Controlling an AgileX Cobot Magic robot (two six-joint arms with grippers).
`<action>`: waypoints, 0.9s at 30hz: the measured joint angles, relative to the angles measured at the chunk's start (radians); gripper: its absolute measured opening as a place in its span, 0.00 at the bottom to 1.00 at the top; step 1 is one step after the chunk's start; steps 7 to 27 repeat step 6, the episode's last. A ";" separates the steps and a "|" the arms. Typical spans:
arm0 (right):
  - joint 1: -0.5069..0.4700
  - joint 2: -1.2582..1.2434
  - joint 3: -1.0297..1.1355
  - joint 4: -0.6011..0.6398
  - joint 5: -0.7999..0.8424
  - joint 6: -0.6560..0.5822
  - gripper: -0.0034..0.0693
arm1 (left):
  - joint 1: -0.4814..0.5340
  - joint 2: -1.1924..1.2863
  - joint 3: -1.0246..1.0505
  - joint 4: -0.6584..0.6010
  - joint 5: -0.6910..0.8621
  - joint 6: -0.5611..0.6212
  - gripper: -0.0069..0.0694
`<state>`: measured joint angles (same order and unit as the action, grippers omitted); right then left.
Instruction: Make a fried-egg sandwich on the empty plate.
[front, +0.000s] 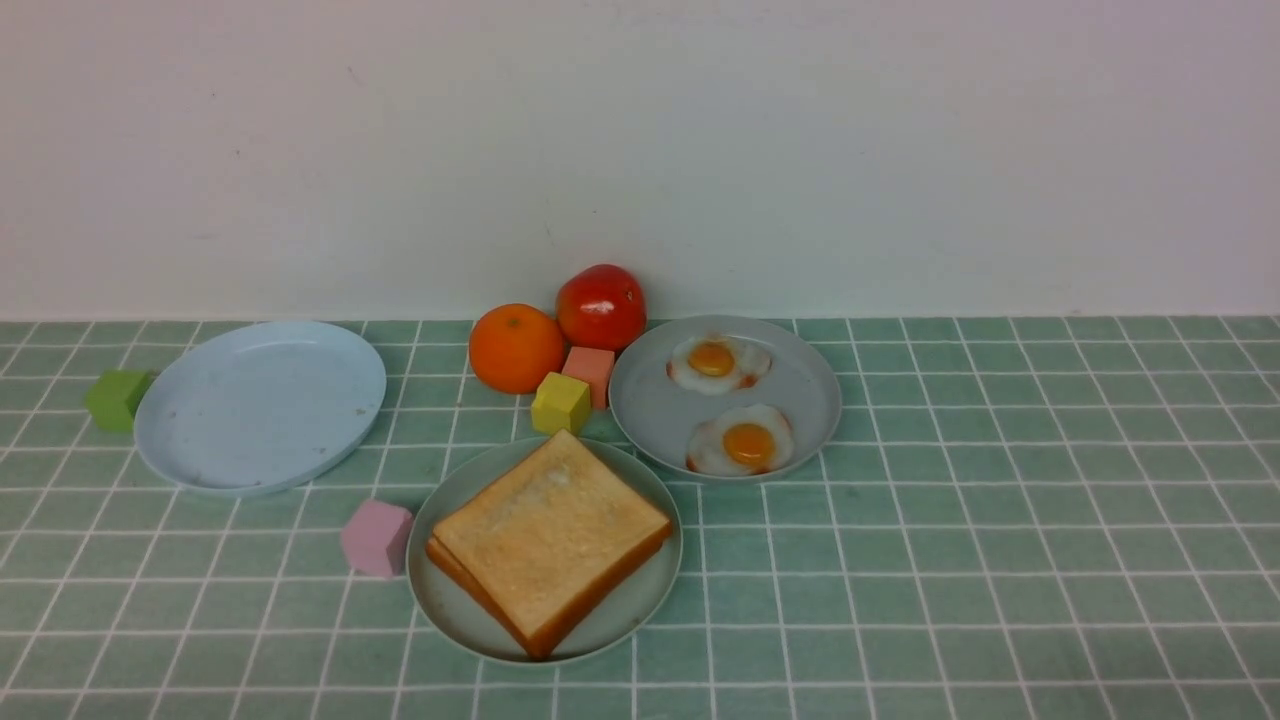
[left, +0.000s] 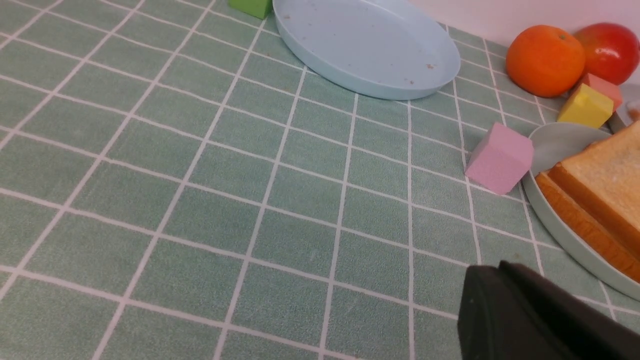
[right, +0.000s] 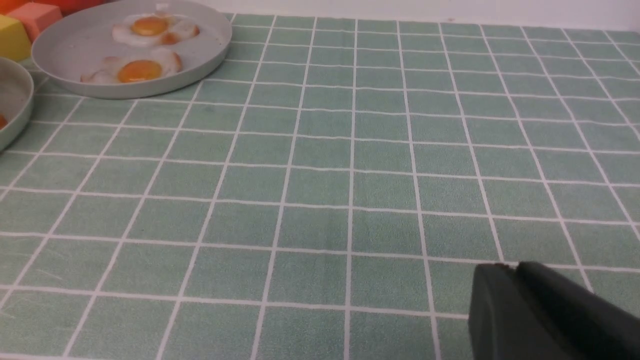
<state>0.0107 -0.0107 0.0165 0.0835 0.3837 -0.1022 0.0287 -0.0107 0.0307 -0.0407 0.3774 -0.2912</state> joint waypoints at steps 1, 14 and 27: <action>0.000 0.000 0.000 0.000 0.000 0.000 0.15 | 0.000 0.000 0.000 0.000 0.000 0.000 0.11; 0.000 0.000 0.000 0.000 0.000 0.000 0.15 | 0.000 0.000 0.000 0.000 0.000 0.000 0.12; 0.000 0.000 0.000 0.000 0.000 0.000 0.15 | 0.000 0.000 0.000 0.000 0.000 0.000 0.12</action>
